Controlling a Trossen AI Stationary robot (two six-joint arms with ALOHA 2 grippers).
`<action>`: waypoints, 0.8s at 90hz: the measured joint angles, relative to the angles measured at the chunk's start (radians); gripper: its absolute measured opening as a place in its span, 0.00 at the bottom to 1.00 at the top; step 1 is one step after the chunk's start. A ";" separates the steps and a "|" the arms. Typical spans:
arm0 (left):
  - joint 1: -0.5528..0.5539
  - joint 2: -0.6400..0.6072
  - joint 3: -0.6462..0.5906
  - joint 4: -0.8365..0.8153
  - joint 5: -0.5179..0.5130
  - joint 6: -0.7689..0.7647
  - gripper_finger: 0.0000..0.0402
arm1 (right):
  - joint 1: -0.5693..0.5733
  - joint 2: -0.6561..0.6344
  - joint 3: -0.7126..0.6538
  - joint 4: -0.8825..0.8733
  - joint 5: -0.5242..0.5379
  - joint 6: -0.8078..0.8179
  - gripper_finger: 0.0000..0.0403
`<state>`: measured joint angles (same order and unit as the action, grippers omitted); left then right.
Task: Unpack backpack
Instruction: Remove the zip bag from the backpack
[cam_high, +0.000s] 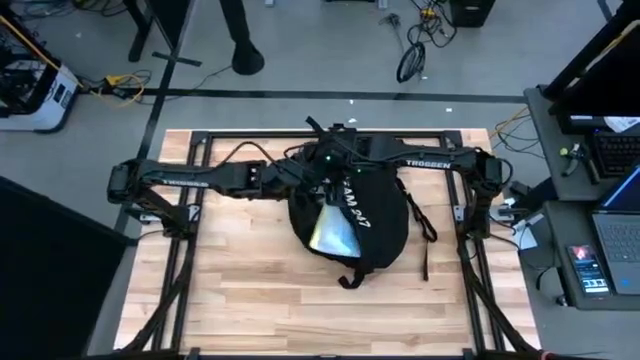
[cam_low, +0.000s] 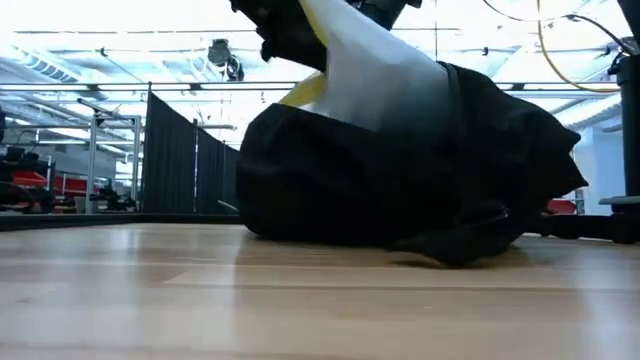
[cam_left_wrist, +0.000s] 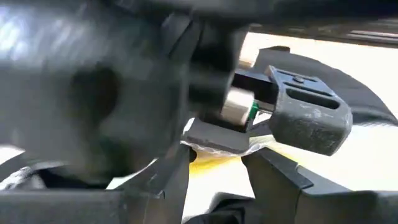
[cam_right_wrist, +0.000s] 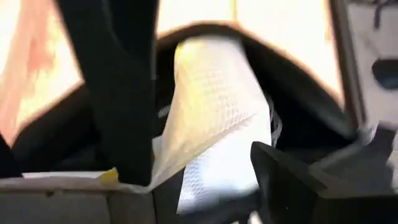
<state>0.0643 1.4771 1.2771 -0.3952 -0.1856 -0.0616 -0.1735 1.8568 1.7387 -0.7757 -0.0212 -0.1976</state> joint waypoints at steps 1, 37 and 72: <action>0.000 -0.006 0.003 -0.007 -0.002 0.000 0.36 | 0.001 0.000 0.005 0.004 0.000 0.000 0.44; 0.000 -0.144 0.198 -0.196 -0.113 0.027 0.36 | 0.000 0.005 0.191 0.314 -0.004 -0.094 0.44; 0.002 -0.150 0.297 -0.608 -0.141 -0.094 0.36 | -0.004 0.152 0.186 0.567 -0.033 -0.007 0.39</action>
<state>0.0662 1.3267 1.5737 -1.0035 -0.3268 -0.1553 -0.1776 2.0092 1.9245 -0.2088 -0.0539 -0.2044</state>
